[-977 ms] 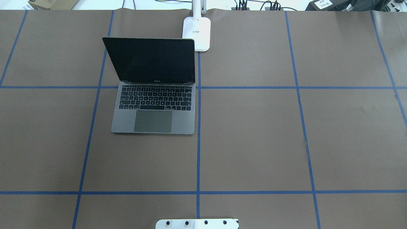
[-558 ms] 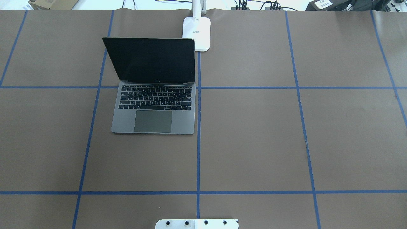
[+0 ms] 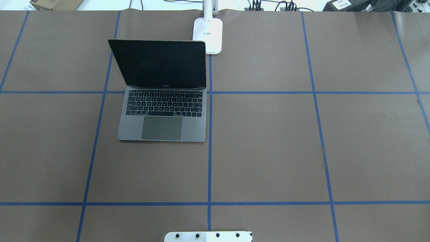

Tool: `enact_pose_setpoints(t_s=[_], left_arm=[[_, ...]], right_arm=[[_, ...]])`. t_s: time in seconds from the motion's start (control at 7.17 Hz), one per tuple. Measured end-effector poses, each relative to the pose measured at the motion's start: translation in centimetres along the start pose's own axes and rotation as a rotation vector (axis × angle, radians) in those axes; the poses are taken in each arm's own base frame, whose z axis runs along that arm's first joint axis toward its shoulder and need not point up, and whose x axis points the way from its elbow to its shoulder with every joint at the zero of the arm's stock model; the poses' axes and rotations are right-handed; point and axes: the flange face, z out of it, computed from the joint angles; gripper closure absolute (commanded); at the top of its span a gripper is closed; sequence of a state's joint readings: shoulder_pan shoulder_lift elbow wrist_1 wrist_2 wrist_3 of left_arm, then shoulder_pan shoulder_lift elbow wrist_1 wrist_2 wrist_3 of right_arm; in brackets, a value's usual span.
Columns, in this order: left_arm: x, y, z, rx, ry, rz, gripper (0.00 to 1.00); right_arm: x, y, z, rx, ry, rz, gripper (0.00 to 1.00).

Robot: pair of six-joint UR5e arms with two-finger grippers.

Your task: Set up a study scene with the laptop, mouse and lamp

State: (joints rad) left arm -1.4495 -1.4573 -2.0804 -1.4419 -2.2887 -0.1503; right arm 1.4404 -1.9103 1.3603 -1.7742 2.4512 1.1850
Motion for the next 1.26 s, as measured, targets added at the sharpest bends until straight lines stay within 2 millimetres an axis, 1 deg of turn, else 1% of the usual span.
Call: enact_pose_setpoints(t_s=[0.14,0.28,0.56,0.7,0.84,0.98,1.26], left_arm=[[0.0,0.0,0.0,0.0,0.0,0.0,0.0],[0.0,0.0,0.0,0.0,0.0,0.0,0.0],[0.1,0.0,-0.1,0.001,0.0,0.001,0.0],[0.1,0.0,-0.1,0.001,0.0,0.002,0.0],[0.1,0.0,-0.1,0.001,0.0,0.002,0.0],[0.1,0.0,-0.1,0.002,0.0,0.002,0.0],[0.0,0.0,-0.4,0.007,0.0,-0.001,0.0]], right_arm=[[-0.2,0.2,0.0,-0.007,-0.001,0.006,0.2],[-0.3,0.3,0.0,-0.016,-0.003,0.009,0.29],[-0.4,0.6,0.1,-0.019,0.001,0.003,0.59],[-0.6,0.7,0.0,-0.017,0.002,-0.007,0.85],[-0.8,1.0,-0.1,-0.014,0.0,-0.019,1.0],[-1.1,1.4,-0.4,-0.021,-0.009,-0.031,1.0],[-1.6,3.2,-1.6,-0.055,-0.047,-0.069,1.0]])
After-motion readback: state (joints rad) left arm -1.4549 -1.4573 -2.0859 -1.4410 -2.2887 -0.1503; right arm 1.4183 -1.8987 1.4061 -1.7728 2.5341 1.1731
